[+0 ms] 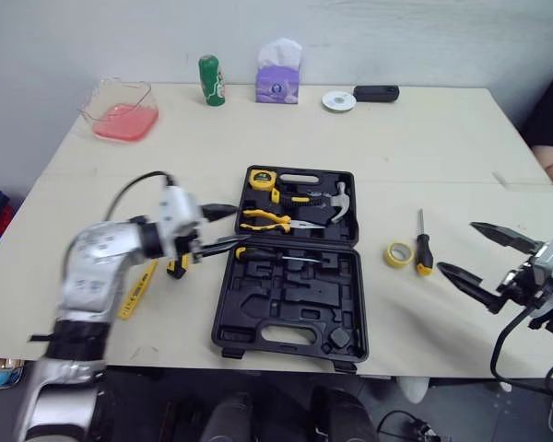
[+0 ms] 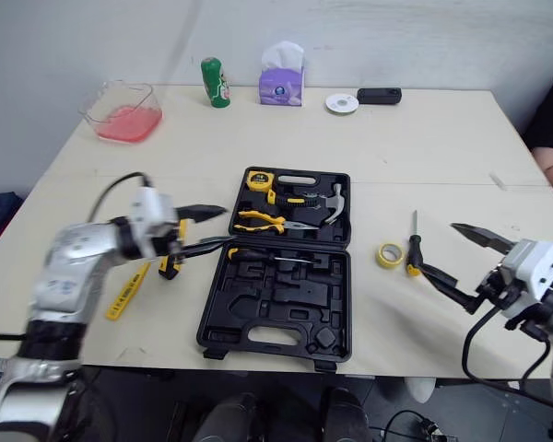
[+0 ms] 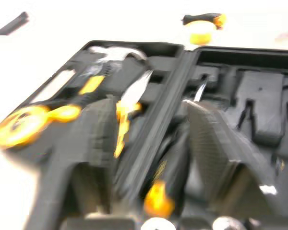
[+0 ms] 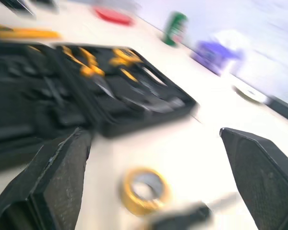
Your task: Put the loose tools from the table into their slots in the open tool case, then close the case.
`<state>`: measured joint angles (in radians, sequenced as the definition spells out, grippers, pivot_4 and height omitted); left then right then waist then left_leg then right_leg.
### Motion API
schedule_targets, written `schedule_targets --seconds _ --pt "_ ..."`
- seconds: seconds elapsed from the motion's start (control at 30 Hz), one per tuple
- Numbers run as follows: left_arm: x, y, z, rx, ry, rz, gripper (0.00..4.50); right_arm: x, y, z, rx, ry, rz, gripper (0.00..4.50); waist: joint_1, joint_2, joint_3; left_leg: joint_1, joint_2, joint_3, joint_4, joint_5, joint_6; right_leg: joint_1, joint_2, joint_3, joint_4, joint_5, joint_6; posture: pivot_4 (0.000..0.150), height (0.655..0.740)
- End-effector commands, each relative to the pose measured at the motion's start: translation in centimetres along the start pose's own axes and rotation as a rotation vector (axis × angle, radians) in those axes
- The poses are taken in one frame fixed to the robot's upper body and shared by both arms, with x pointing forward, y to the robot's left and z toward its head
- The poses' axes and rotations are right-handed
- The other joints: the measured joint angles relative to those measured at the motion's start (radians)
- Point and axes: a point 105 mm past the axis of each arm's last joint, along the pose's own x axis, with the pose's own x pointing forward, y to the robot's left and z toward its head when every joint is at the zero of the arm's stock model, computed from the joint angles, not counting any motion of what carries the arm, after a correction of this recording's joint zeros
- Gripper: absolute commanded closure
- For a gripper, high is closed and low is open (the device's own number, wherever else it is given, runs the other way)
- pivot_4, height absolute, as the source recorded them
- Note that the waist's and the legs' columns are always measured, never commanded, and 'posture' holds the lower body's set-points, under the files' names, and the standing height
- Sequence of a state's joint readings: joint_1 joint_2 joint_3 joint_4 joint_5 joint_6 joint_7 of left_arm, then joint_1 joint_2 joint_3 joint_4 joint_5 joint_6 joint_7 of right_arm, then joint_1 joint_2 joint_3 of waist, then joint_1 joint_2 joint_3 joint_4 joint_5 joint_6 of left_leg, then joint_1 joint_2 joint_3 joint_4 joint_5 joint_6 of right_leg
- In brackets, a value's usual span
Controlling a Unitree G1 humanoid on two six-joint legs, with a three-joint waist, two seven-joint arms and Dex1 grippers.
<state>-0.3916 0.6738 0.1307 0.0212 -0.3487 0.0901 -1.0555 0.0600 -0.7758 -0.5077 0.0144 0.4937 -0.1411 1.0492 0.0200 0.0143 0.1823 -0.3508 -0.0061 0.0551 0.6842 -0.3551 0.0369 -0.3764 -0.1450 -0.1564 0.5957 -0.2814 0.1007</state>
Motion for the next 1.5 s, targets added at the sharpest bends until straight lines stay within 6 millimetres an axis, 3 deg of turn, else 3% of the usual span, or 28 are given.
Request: schedule_targets --seconds 0.03,0.1,0.27,0.47,0.6,0.7,0.93,1.1,1.17,1.23,1.3,1.33,1.5 --pt "-4.6 0.6 -0.6 -0.001 0.035 0.097 0.05 -2.1 -2.8 -0.5 -0.025 0.071 -0.207 0.0 0.002 0.0 0.0 0.0 0.0 0.0 0.0 0.0 0.0 0.0 0.0 0.0 0.0 0.0 0.0 0.15 0.74" --pt "-8.4 0.8 -1.9 -0.019 0.102 0.194 0.05 -3.6 -3.4 -1.3 -0.025 0.087 -0.3 0.0 0.002 0.0 0.001 0.0 -0.001 0.001 0.0 0.0 0.001 0.0 0.001 0.001 0.0 0.0 0.001 0.15 0.74" --pt "-15.2 0.8 -3.1 -0.037 0.199 0.426 0.05 -6.7 -3.4 -3.6 -0.004 0.141 -0.445 0.0 0.004 0.0 0.003 -0.001 0.0 -0.002 0.0 -0.002 0.0 0.0 -0.003 0.0 -0.004 0.0 0.0 0.15 0.74" --pt "-21.5 -0.7 -4.2 -0.093 0.299 0.664 0.05 -10.1 -3.8 -6.0 0.04 0.2 -0.614 0.0 -0.001 0.004 0.006 0.0 0.0 0.0 -0.001 -0.004 0.001 -0.001 -0.003 0.001 -0.004 0.0 0.0 0.15 0.74" --pt "-23.9 -2.0 -5.1 -0.134 0.345 0.763 0.05 -11.5 -3.4 -7.4 0.055 0.245 -0.677 0.0 -0.002 0.005 0.006 0.0 0.001 0.0 -0.001 -0.006 0.0 -0.001 -0.003 0.001 -0.004 -0.001 -0.001 0.15 0.74" --pt "-24.2 -2.0 -5.1 -0.148 0.312 0.831 0.05 -11.4 -3.3 -7.9 0.061 0.258 -0.678 0.0 -0.003 0.005 0.006 0.001 0.001 0.0 -0.001 -0.007 -0.002 -0.001 -0.004 0.002 -0.004 -0.001 -0.001 0.15 0.74" --pt "-21.8 -1.8 -4.9 -0.174 0.257 0.802 0.05 -8.4 -3.6 -7.0 0.078 0.178 -0.661 0.0 -0.002 0.005 0.006 0.001 0.001 0.001 -0.001 -0.008 -0.002 -0.002 -0.004 0.003 -0.004 -0.001 -0.001 0.15 0.74" --pt "-19.4 -0.7 -3.3 -0.216 0.153 0.758 0.05 -6.3 -3.3 -4.6 0.097 0.103 -0.622 0.0 0.001 0.006 0.006 0.0 0.002 0.001 -0.001 -0.007 -0.001 -0.003 -0.003 0.002 -0.003 -0.001 -0.002 0.15 0.74" --pt "-16.6 -0.3 -1.9 -0.2 0.102 0.661 0.05 -4.5 -2.9 -2.9 0.133 0.043 -0.556 0.0 0.002 0.006 0.006 0.0 0.002 0.001 -0.001 -0.007 0.0 -0.003 -0.003 0.003 -0.003 -0.001 -0.002 0.15 0.74" --pt "-12.3 -0.4 0.2 -0.134 0.053 0.472 0.05 -2.6 -2.5 -0.5 0.213 -0.045 -0.492 0.0 0.006 0.006 0.006 0.0 0.002 0.001 -0.001 -0.007 0.0 -0.002 -0.003 0.003 -0.003 -0.001 -0.002 0.15 0.74" --pt "-8.9 -0.6 1.9 -0.068 0.015 0.323 0.05 -2.0 -2.8 -1.2 0.242 0.111 -0.516 0.0 0.008 0.006 0.006 0.0 0.002 0.0 -0.001 -0.006 -0.001 -0.002 -0.003 0.002 -0.003 -0.001 -0.002 0.15 0.74" --pt "-8.2 -0.6 2.3 -0.058 0.003 0.299 0.05 -2.1 -2.9 -1.8 0.247 0.181 -0.538 0.0 0.007 0.006 0.006 0.0 0.001 0.0 -0.001 -0.006 -0.002 -0.002 -0.004 0.003 -0.002 -0.001 -0.002 0.15 0.74" --pt "-2.6 -1.6 5.6 -0.012 -0.112 0.029 0.05 0.8 -0.8 0.7 0.384 0.255 -0.346 0.0 0.001 0.007 0.007 -0.002 0.002 0.001 -0.002 -0.006 -0.001 -0.003 0.002 0.001 -0.002 -0.001 -0.003 0.15 0.74"
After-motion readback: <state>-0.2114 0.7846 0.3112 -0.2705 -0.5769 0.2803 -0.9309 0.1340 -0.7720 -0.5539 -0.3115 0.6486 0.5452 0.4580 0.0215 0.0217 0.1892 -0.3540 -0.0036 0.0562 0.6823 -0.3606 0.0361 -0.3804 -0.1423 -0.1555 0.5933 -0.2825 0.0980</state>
